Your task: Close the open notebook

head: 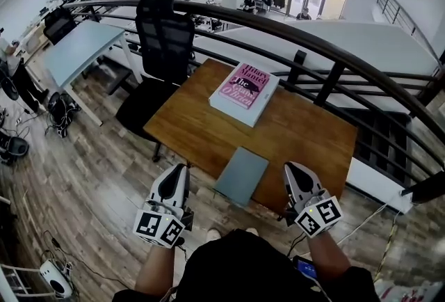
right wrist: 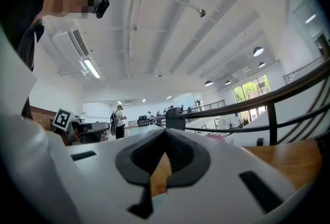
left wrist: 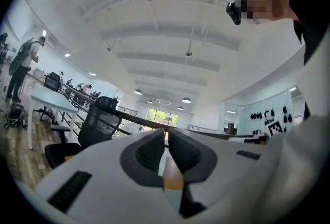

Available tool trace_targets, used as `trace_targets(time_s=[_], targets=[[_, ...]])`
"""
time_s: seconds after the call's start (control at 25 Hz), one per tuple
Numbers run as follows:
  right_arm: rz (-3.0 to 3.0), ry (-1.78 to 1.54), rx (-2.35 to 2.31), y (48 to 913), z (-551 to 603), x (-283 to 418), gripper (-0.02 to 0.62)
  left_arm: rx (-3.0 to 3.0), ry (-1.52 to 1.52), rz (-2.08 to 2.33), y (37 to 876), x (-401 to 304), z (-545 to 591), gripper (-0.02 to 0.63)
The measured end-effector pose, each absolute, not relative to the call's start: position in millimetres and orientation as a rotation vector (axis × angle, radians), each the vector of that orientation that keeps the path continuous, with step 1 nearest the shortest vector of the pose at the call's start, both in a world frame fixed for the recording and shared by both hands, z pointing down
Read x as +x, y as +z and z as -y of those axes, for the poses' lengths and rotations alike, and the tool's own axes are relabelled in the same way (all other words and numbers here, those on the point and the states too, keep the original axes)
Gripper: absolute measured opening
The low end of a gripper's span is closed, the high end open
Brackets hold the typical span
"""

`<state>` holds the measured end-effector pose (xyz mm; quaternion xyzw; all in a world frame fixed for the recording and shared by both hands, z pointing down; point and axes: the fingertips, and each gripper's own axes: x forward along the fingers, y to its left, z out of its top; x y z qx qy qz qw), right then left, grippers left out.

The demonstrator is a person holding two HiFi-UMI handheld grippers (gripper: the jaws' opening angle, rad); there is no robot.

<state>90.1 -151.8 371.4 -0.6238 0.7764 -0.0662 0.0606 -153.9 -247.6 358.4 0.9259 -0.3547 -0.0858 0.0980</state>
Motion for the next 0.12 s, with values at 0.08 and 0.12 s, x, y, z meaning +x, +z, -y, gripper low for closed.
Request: trace_targets(time_s=[0.08, 0.12], targets=[[-2.365, -0.196, -1.879, 369.1, 150.4, 87.9, -0.008, 2.749, -0.257, 1.062, 354.8, -154.9, 245.2, 0.031], [-2.373, -0.191, -1.877, 367.9, 149.6, 86.9, -0.007, 2.752, -0.259, 1.067, 353.4, -155.2, 243.9, 0.029]])
